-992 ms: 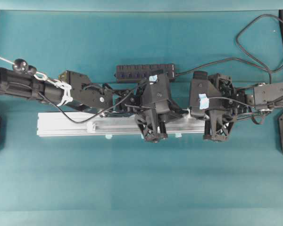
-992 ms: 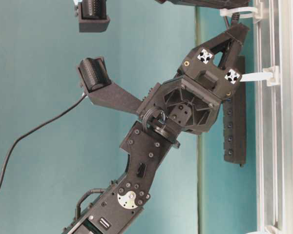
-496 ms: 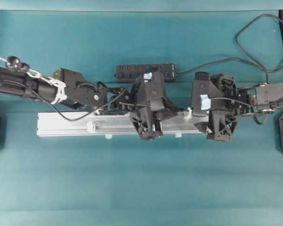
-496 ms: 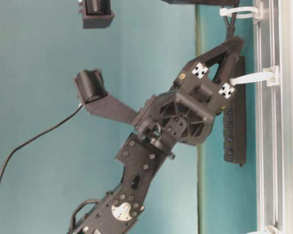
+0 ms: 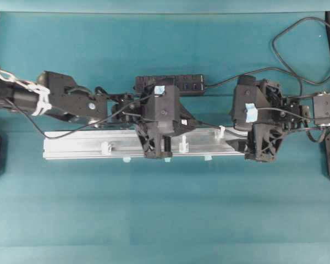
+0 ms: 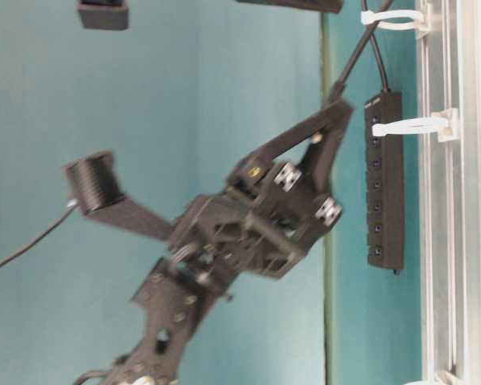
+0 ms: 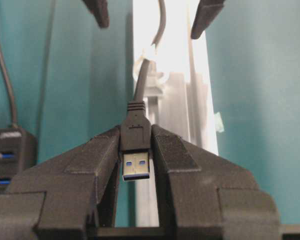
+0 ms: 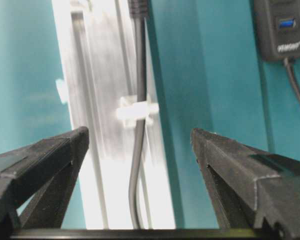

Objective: Pass the USB cable through three rings with both arms.
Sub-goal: 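Grasp the plug tip with the left gripper beside the right gripper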

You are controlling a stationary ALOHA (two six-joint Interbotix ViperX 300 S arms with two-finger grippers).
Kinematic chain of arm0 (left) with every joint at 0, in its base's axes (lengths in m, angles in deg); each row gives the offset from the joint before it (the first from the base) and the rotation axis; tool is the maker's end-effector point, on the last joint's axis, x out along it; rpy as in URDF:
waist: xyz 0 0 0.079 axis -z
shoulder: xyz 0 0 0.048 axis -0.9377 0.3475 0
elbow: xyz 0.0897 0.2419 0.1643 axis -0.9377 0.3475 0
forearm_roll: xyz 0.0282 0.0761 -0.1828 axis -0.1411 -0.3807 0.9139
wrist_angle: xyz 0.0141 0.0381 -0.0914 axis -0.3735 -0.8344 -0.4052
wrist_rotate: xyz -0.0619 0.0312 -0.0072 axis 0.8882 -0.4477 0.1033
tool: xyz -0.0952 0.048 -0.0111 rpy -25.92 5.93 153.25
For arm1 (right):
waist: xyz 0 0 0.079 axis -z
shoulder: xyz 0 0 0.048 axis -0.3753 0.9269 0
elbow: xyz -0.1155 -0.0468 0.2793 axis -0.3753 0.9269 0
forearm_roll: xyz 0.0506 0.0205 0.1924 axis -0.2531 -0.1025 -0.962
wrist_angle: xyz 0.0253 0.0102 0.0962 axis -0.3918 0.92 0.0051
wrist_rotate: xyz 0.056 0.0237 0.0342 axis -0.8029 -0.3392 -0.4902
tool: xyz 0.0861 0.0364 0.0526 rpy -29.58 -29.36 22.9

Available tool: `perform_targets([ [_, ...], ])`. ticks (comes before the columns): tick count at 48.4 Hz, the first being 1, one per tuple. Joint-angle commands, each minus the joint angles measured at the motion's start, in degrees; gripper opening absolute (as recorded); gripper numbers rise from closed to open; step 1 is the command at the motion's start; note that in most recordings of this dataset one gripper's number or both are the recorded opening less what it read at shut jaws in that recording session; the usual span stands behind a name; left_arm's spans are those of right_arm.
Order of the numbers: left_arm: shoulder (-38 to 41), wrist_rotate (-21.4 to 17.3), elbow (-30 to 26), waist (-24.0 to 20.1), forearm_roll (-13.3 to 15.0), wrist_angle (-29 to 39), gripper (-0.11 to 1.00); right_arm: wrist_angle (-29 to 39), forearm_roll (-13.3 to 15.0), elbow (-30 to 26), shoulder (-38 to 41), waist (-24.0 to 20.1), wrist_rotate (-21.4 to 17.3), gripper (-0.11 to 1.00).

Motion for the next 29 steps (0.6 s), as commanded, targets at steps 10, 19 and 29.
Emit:
perform_targets([
  [10,-2.64,-2.2,-0.97,0.26,-0.09,-0.35,0.21,-2.81,-0.09,-3.69,1.41,-0.18,-0.53,0.77],
  [19,-2.99,-2.29,-1.32,0.35,-0.09,-0.35,0.21,-4.75,-0.09,-5.01,2.46,-0.09,-0.53,0.77],
  [29,-2.9,-2.29,-1.49,0.44,-0.09,-0.35,0.21,-8.35,-0.09,-5.01,3.87,1.05,-0.53,0.77],
])
